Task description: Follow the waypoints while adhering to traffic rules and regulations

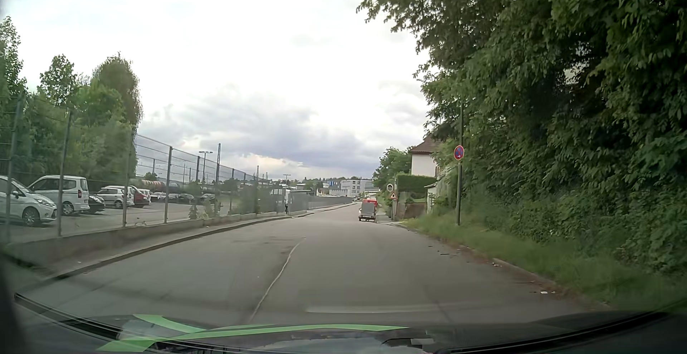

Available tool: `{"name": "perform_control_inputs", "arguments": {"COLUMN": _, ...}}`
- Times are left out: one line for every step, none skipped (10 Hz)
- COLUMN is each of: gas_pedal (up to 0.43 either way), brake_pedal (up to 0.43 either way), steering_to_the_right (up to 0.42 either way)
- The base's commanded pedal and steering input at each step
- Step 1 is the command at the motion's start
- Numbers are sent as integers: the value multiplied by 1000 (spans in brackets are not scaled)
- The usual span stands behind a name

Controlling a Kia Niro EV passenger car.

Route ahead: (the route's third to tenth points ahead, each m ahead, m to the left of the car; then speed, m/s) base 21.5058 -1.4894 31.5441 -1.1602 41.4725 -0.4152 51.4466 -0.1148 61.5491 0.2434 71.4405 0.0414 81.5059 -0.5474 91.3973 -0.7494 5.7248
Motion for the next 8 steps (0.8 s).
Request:
{"name": "perform_control_inputs", "arguments": {"gas_pedal": 87, "brake_pedal": 0, "steering_to_the_right": 4}}
{"name": "perform_control_inputs", "arguments": {"gas_pedal": 98, "brake_pedal": 0, "steering_to_the_right": 4}}
{"name": "perform_control_inputs", "arguments": {"gas_pedal": 98, "brake_pedal": 0, "steering_to_the_right": 4}}
{"name": "perform_control_inputs", "arguments": {"gas_pedal": 98, "brake_pedal": 0, "steering_to_the_right": 4}}
{"name": "perform_control_inputs", "arguments": {"gas_pedal": 98, "brake_pedal": 0, "steering_to_the_right": 4}}
{"name": "perform_control_inputs", "arguments": {"gas_pedal": 98, "brake_pedal": 0, "steering_to_the_right": 4}}
{"name": "perform_control_inputs", "arguments": {"gas_pedal": 98, "brake_pedal": 0, "steering_to_the_right": 3}}
{"name": "perform_control_inputs", "arguments": {"gas_pedal": 98, "brake_pedal": 0, "steering_to_the_right": 1}}
